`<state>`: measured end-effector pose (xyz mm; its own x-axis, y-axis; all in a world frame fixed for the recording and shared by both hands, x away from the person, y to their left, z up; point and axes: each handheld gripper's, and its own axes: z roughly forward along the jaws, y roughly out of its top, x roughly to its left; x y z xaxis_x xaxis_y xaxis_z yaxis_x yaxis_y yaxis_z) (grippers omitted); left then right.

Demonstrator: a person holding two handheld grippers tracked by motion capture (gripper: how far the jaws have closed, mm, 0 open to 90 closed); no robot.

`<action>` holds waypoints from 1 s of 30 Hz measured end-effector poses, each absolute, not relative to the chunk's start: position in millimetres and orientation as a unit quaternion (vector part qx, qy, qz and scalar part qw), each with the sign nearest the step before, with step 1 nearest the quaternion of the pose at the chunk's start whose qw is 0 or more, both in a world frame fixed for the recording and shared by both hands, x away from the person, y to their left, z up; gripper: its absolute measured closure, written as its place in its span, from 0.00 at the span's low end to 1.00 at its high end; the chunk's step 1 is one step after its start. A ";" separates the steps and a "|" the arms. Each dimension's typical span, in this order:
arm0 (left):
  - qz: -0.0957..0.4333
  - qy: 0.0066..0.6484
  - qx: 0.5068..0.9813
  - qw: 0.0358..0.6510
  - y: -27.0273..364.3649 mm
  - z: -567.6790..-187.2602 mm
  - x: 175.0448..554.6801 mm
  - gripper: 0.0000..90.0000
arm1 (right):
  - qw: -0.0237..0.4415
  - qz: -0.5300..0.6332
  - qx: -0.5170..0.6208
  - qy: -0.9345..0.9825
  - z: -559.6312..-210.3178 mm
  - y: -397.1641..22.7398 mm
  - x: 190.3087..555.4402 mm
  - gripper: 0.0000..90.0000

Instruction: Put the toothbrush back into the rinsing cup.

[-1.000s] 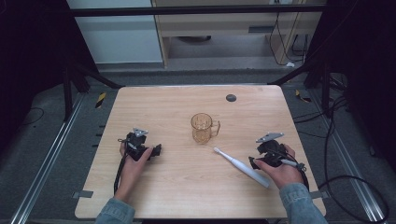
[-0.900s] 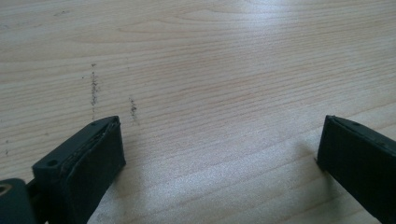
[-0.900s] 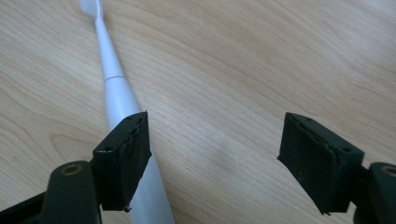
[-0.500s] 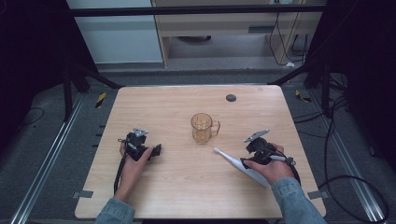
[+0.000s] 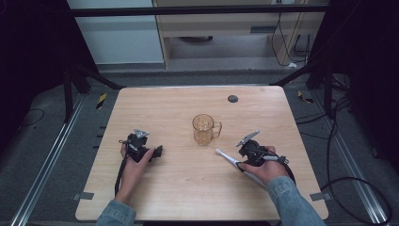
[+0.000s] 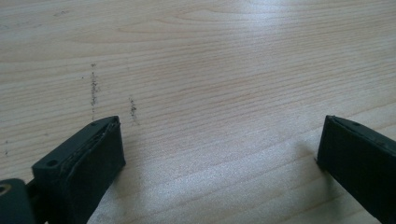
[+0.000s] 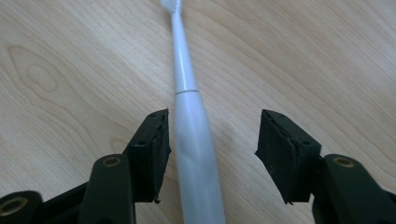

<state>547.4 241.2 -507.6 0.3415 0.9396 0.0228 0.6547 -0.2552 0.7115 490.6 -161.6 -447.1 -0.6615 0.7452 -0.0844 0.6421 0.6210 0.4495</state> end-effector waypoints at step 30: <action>0.230 0.526 0.758 0.310 241.2 -507.7 547.5 0.00 | 0.093 0.153 0.375 0.910 -463.6 -151.1 493.2 0.61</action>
<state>547.5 241.2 -507.7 0.3419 0.9395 0.0227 0.6545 -0.2554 0.7116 493.2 -151.1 -463.6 -0.7017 0.7103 -0.0555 0.6532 0.6724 0.3480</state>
